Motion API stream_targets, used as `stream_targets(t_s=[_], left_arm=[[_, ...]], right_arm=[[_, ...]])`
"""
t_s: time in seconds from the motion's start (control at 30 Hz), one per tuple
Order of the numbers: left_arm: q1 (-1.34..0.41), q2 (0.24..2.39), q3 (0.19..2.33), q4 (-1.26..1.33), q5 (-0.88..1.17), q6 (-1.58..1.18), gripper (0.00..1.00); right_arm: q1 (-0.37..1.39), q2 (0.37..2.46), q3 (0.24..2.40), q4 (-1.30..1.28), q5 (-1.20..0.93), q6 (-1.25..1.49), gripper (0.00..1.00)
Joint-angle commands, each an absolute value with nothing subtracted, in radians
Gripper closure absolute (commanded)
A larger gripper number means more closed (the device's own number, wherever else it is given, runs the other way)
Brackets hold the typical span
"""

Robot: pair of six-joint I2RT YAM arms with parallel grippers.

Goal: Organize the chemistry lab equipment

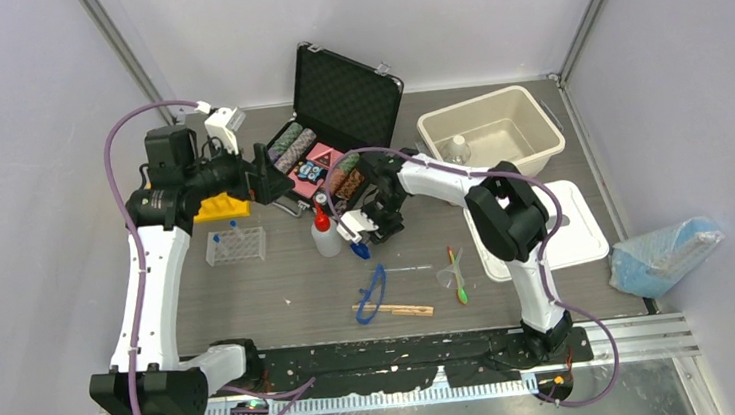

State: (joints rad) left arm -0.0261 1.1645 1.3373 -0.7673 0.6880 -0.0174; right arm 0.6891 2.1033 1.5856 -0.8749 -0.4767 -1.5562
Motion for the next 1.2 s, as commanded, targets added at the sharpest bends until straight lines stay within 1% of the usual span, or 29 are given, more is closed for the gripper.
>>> stream_targets(t_s=[0.0, 0.07, 0.1, 0.13, 0.2, 0.23, 0.27, 0.33, 0.53, 0.63, 0.7, 0.73, 0.77, 0.8, 0.83, 0.87, 0.9, 0.93, 0.97, 1.03, 1.17], left_arm=[[-0.022, 1.15, 1.335, -0.758, 0.689, -0.004, 0.0], [-0.023, 1.148, 1.336, -0.758, 0.688, -0.005, 0.0], [-0.023, 1.146, 1.337, -0.76, 0.687, -0.005, 0.0], [-0.022, 1.145, 1.338, -0.762, 0.686, -0.004, 0.0], [-0.021, 1.139, 1.338, -0.765, 0.686, -0.004, 0.0], [-0.021, 1.139, 1.338, -0.767, 0.684, -0.005, 0.0], [-0.021, 1.138, 1.339, -0.767, 0.684, -0.005, 0.0], [-0.021, 1.134, 1.338, -0.769, 0.683, -0.004, 0.0], [-0.02, 1.117, 1.341, -0.778, 0.68, 0.039, 0.0], [-0.018, 1.114, 1.345, -0.771, 0.687, 0.036, 0.0], [-0.018, 1.114, 1.346, -0.76, 0.694, 0.028, 0.0], [-0.018, 1.115, 1.347, -0.752, 0.701, 0.023, 0.0], [-0.018, 1.118, 1.347, -0.748, 0.704, 0.018, 0.01], [-0.018, 1.119, 1.346, -0.739, 0.708, 0.009, 0.0], [-0.018, 1.121, 1.346, -0.73, 0.712, 0.007, 0.0], [-0.018, 1.124, 1.346, -0.725, 0.717, 0.006, 0.0], [-0.018, 1.127, 1.346, -0.719, 0.722, -0.015, 0.0], [-0.018, 1.13, 1.346, -0.714, 0.727, -0.025, 0.0], [-0.018, 1.134, 1.346, -0.709, 0.729, -0.032, 0.0], [-0.018, 1.141, 1.347, -0.702, 0.736, -0.041, 0.0], [-0.018, 1.154, 1.365, -0.711, 0.741, -0.035, 0.0]], right_arm=[[0.696, 2.125, 1.603, -0.873, -0.468, -1.535, 0.51], [0.696, 2.125, 1.599, -0.873, -0.471, -1.535, 0.55], [0.696, 2.125, 1.593, -0.874, -0.468, -1.532, 0.6], [0.696, 2.122, 1.589, -0.876, -0.463, -1.532, 0.63], [0.692, 2.107, 1.573, -0.884, -0.447, -1.527, 0.76], [0.687, 2.099, 1.56, -0.889, -0.448, -1.524, 0.8], [0.684, 2.077, 1.556, -0.89, -0.458, -1.508, 0.87], [0.672, 2.039, 1.567, -0.896, -0.476, -1.452, 0.93], [0.588, 1.851, 1.647, -0.959, -0.585, -1.274, 0.95], [0.521, 1.716, 1.688, -0.918, -0.626, -1.129, 0.95], [0.457, 1.662, 1.723, -0.817, -0.613, -0.794, 0.95], [0.419, 1.652, 1.759, -0.75, -0.597, -0.706, 0.95], [0.38, 1.644, 1.779, -0.727, -0.55, -0.52, 0.95], [0.353, 1.646, 1.832, -0.701, -0.527, -0.437, 0.95], [0.298, 1.655, 1.859, -0.697, -0.475, -0.264, 0.95], [0.246, 1.663, 1.908, -0.696, -0.441, -0.172, 0.95], [0.221, 1.675, 1.927, -0.698, -0.36, -0.001, 0.95], [0.185, 1.68, 1.953, -0.713, -0.307, 0.069, 0.95], [0.17, 1.686, 1.96, -0.722, -0.209, 0.189, 0.95], [0.137, 1.682, 1.952, -0.734, -0.1, 0.327, 0.95], [0.098, 1.667, 1.841, -0.72, -0.02, 0.504, 0.95]])
